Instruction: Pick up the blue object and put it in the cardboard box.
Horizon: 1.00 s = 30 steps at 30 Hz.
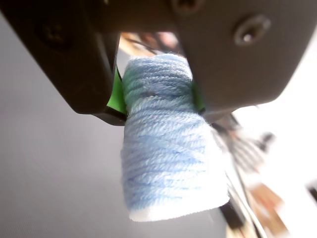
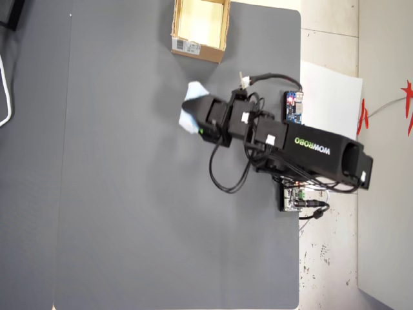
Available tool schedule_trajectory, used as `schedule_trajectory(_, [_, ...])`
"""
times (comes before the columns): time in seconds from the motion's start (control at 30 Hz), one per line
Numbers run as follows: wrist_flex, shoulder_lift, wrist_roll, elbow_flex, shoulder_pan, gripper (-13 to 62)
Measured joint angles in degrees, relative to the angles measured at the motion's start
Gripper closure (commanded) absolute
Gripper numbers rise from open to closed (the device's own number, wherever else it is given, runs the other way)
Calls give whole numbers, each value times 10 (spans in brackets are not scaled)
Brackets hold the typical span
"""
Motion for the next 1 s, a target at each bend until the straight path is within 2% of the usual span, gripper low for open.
schedule_trajectory(0.13, [-8, -4, -52, -4, 58, 371])
schedule_trajectory(0.3, [-8, -83, -105, -98, 140, 371])
schedule_trajectory(0.6, [-9, -218, -112, -207, 242, 371])
schedule_trajectory(0.87, [-34, -272, -111, -222, 284, 366])
schedule_trajectory(0.93, [-42, -280, -110, -222, 289, 273])
schedule_trajectory(1.0, [-44, -283, -107, -222, 291, 233])
